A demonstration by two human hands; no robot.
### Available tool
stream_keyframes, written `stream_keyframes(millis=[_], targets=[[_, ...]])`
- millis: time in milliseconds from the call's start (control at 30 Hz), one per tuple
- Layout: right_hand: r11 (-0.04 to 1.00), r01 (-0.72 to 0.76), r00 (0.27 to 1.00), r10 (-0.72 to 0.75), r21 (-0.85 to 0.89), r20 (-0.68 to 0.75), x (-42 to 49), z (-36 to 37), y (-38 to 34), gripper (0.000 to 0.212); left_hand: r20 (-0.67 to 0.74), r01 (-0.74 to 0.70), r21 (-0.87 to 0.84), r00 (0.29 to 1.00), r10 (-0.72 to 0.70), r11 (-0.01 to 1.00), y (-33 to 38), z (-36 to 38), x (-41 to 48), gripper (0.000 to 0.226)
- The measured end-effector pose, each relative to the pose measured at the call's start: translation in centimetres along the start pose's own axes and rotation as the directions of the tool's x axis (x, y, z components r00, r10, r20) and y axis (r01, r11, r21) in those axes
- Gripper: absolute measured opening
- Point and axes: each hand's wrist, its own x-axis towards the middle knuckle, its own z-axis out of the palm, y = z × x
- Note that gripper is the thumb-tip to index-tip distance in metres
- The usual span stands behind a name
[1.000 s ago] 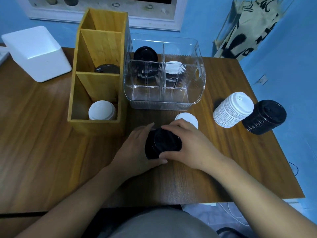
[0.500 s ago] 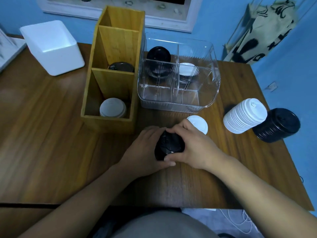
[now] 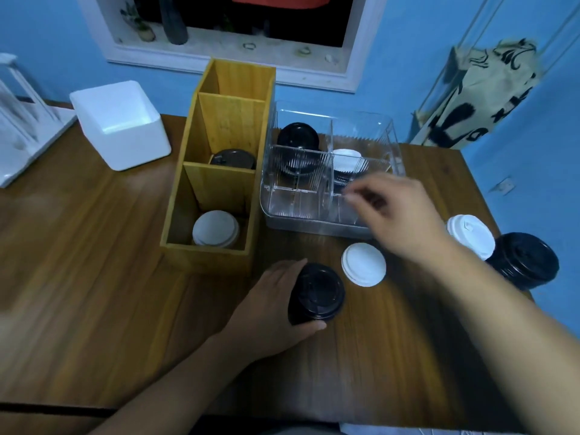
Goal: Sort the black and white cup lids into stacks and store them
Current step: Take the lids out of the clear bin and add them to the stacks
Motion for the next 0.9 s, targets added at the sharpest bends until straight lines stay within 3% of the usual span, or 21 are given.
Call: stream_keyframes(millis=[67,133,200,267,533,700,900], targets=[[0.994,-0.042,0.998,0.037,-0.102,-0.05,3.6,-0.7,1.5,0.012,0.004,0.009,-0.018,1.0,-0.009,1.0,0.1,0.0,-0.2,0.109],[0.979,-0.13,0.991,0.13,-0.159,-0.013,7.6,-0.6,3.6,0.009,0.006,0.009,-0.025,1.0,-0.009,1.0,0.1,-0.1,-0.2,0.107],[0.95,-0.238,0.953,0.268,-0.202,0.138,11.2,0.5,5.8,0.008,0.003,0.009,-0.025,1.0,-0.009,1.0,0.1,-0.2,-0.1,0.106],[0.911,-0.299,0.865,0.384,-0.283,0.322,13.8,1.9,7.2,0.017,-0.003,0.01,-0.023,1.0,-0.01,1.0,0.1,-0.2,-0.2,0.105],[0.838,-0.236,0.692,0.5,-0.492,0.52,17.9,3.9,8.6,0.031,-0.022,-0.008,-0.019,1.0,0.008,1.0,-0.1,-0.1,0.0,0.104],[0.833,-0.171,0.714,0.472,-0.527,0.516,18.2,4.3,8.9,0.032,-0.01,-0.004,-0.022,1.0,0.004,1.0,-0.1,-0.2,0.0,0.103],[0.86,-0.181,0.802,0.41,-0.478,0.434,17.9,2.9,8.4,0.034,-0.006,-0.002,-0.013,1.0,0.002,1.0,-0.2,-0.2,0.0,0.104]])
